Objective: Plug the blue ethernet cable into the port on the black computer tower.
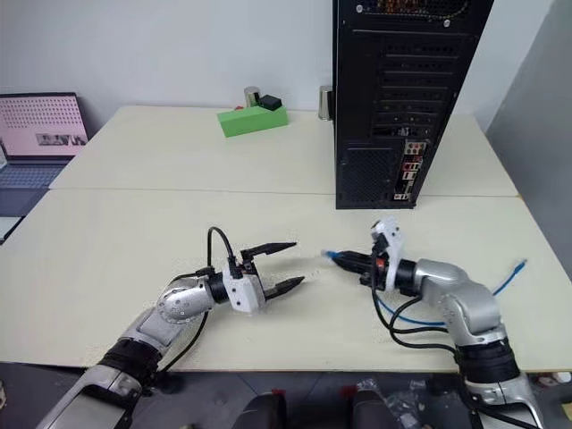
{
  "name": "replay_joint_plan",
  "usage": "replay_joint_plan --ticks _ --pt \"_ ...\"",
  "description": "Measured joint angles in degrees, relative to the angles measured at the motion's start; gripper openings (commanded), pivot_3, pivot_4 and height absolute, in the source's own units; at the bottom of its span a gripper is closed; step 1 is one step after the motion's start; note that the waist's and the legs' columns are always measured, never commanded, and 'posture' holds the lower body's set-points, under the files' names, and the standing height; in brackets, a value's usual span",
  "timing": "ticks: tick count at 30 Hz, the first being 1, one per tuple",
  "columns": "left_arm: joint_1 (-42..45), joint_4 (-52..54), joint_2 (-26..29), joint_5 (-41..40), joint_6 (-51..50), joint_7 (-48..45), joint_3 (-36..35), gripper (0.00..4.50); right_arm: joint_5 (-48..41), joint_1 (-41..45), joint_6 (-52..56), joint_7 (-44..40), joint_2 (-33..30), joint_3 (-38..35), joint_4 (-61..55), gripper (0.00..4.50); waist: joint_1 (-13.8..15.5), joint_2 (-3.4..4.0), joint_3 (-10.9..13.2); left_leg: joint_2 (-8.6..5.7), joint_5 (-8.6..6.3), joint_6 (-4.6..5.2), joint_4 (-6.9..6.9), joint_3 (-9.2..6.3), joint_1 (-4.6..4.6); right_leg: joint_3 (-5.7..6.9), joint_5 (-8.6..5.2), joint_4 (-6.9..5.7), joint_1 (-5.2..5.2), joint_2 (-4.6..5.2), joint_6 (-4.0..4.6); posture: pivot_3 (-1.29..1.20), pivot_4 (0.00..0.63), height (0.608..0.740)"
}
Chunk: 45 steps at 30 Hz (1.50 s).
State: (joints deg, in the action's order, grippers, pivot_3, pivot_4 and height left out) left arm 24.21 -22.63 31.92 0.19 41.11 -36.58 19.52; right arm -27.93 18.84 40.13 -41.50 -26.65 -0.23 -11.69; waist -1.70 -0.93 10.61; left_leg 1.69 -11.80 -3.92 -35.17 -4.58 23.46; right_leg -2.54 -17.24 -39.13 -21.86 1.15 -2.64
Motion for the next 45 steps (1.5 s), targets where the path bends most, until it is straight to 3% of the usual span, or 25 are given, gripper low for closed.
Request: replay_joint_plan --ticks 4,8,13,17,30,45 --pt "0.86 6.06 -2.49 -6.44 -14.01 -3.19 -1.48 4.50 6.69 -2.24 -0.88 12.22 1.76 -2.01 -3.56 0.00 -0.25 0.00 0.00 0.00 0.00 0.00 0.00 0.00 -0.02 -0.03 0.00 -0.06 -0.02 -0.03 0.00 0.00 0.150 0.740" --pt "3.26 13.18 -5.98 -9.45 -28.44 -2.05 -3.45 4.50 11.49 -1.95 0.61 25.34 7.61 -4.43 -6.96 0.00 -0.47 0.00 0.00 0.02 0.00 -0.01 0.00 -0.01 -0.02 -0.04 -0.01 -0.10 -0.05 -0.06 0.00 0.00 0.150 0.740" --pt "5.57 18.65 -12.06 -10.61 -44.76 3.15 -5.12 4.50 14.01 2.02 2.78 35.57 13.66 -5.72 -8.97 0.00 -0.39 0.00 0.00 0.01 0.01 -0.01 -0.01 -0.01 -0.02 -0.05 -0.01 -0.10 -0.04 -0.05 0.00 0.00 0.150 0.740" --pt "9.31 20.25 -16.82 -8.84 -51.64 9.03 -5.58 4.50 15.39 5.94 3.45 40.89 16.49 -7.54 -9.03 0.00 -0.23 0.00 0.00 0.00 0.01 -0.01 0.00 -0.01 -0.01 -0.05 0.00 -0.07 -0.04 -0.04 0.00 0.00 0.150 0.740" --pt "11.38 19.64 -24.35 -4.28 -55.78 15.19 -6.39 4.50 15.00 15.82 2.98 44.89 18.90 -12.17 0.83 0.00 -0.21 0.01 0.00 -0.01 0.01 -0.01 0.03 0.03 -0.01 -0.08 0.00 -0.02 -0.06 -0.02 0.01 0.00 0.150 0.740" --pt "11.33 20.50 -25.75 -2.51 -57.15 16.21 -6.40 4.50 14.50 18.89 0.63 43.61 18.27 -13.26 7.23 0.00 -0.24 0.01 0.00 -0.01 0.01 -0.01 0.04 0.05 0.00 -0.10 0.00 -0.01 -0.07 -0.02 0.01 0.00 0.150 0.740"
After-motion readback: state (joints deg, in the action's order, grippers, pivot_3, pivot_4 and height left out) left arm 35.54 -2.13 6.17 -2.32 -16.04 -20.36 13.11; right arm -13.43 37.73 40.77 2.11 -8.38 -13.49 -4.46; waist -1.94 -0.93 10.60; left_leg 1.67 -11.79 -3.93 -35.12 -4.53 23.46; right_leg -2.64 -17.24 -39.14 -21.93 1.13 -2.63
